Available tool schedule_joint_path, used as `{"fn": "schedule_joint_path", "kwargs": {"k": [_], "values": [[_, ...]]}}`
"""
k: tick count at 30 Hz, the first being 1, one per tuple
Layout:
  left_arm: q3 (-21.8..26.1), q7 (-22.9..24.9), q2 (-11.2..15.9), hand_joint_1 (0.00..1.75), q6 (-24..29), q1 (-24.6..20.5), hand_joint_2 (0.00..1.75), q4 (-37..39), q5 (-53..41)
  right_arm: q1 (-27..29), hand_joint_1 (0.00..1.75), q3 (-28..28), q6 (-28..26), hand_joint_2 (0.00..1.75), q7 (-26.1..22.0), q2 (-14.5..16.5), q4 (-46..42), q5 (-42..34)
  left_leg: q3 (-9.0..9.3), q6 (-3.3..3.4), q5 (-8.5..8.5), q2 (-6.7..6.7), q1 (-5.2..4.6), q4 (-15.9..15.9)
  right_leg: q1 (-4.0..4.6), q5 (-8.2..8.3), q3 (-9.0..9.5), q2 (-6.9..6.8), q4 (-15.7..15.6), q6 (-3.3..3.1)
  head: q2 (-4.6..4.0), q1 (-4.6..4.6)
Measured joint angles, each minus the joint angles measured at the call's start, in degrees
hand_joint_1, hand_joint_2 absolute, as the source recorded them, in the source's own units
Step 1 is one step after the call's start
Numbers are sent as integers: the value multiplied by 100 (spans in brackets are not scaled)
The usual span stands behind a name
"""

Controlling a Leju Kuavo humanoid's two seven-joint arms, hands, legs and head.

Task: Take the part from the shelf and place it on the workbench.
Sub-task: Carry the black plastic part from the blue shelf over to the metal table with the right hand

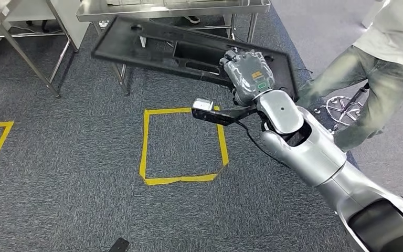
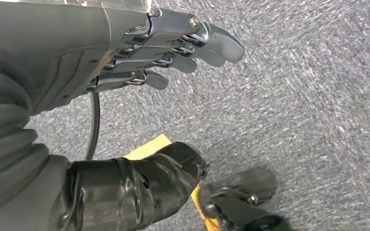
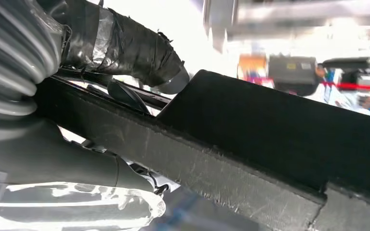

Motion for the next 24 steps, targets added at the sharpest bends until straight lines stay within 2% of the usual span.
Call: {"fn": "schedule_joint_path", "kwargs": {"k": [1, 2, 6, 7, 9, 10, 11, 12, 13, 14, 15, 16, 17, 21, 22, 24], "values": [[-3, 6, 13, 0, -4, -4, 175, 0, -4, 2, 175, 23, 86, 175, -136, -30, -78, 207, 141, 33, 87, 4, -29, -297, 8, -19, 10, 3, -2, 16, 0, 2], [-5, 10, 26, 0, -8, -8, 175, 0, -6, 12, 175, 49, 166, 175, -257, -59, -152, 370, 220, 52, 95, 7, -50, -452, 12, -35, 14, 6, -5, 36, 0, 1], [-11, 18, 39, 0, -25, -9, 175, 0, -19, 52, 175, 149, 304, 175, -498, -174, -361, 613, 326, 83, 68, 3, -18, -591, 15, -141, -3, -1, 63, 134, 0, 9], [-13, 17, 39, 0, -27, -10, 175, 0, -25, 45, 175, 167, 312, 175, -521, -208, -401, 638, 368, 97, 71, 5, -1, -632, 12, -245, -88, -4, 243, 161, 0, 13], [-22, 15, 39, 0, -27, -13, 175, 0, -39, 44, 175, 200, 315, 175, -542, -262, -463, 663, 433, 119, 45, 9, 4, -658, -15, -527, -432, -10, 892, 205, 0, 15], [-31, 14, 39, 0, -27, -13, 175, 0, -45, 56, 175, 227, 317, 175, -550, -291, -489, 669, 459, 123, 19, 10, 6, -656, -34, -619, -629, -11, 1223, 225, 0, 15], [-40, 13, 39, 0, -27, -11, 175, 0, -50, 75, 175, 262, 321, 175, -559, -321, -513, 672, 488, 119, -10, 8, 11, -652, -56, -616, -767, -12, 1416, 247, 0, 14], [-48, 11, 39, 0, -27, -7, 175, 0, -51, 91, 175, 296, 324, 175, -569, -355, -536, 672, 519, 111, -44, 3, 20, -642, -80, -505, -811, -13, 1410, 268, 0, 15], [-52, 11, 38, 0, -27, -3, 175, 0, -52, 101, 175, 325, 327, 175, -576, -380, -556, 673, 551, 94, -83, -4, 32, -624, -105, -299, -746, -16, 1183, 290, 0, 17], [-53, 11, 38, 0, -27, -1, 175, 0, -52, 104, 175, 343, 328, 175, -580, -403, -574, 674, 580, 71, -127, -12, 46, -596, -131, -67, -608, -19, 808, 313, 0, 18], [-54, 9, 39, 0, -26, -2, 175, -1, -54, 98, 175, 357, 328, 175, -581, -422, -592, 675, 590, 36, -173, -20, 49, -558, -140, 93, -456, -20, 456, 328, 0, 23], [-56, 8, 42, 0, -25, -6, 175, -1, -55, 89, 175, 369, 327, 175, -581, -438, -613, 677, 590, 2, -212, -25, 50, -523, -143, 186, -342, -16, 197, 321, 0, 24], [-60, 6, 44, 0, -23, -10, 175, -1, -56, 84, 175, 382, 327, 175, -581, -450, -635, 677, 586, -29, -237, -28, 47, -501, -134, 198, -284, -11, 67, 302, 0, 25], [-86, -2, 37, 0, -24, -15, 175, -2, -58, 79, 175, 434, 326, 175, -583, -497, -698, 680, 569, -144, -322, -15, 63, -433, -108, 131, -205, 2, 12, 136, 0, 20], [-92, -3, 33, 0, -25, -17, 175, -2, -58, 69, 175, 438, 326, 175, -582, -509, -712, 683, 483, -167, -399, -6, 68, -247, -114, 112, -161, 2, -5, 93, 0, 15], [-107, -4, 29, 0, -26, -19, 175, -2, -56, 56, 175, 452, 326, 175, -581, -517, -734, 688, 117, -196, -608, 10, 72, 415, -98, 49, -79, 1, -15, 28, 0, 6]]}}
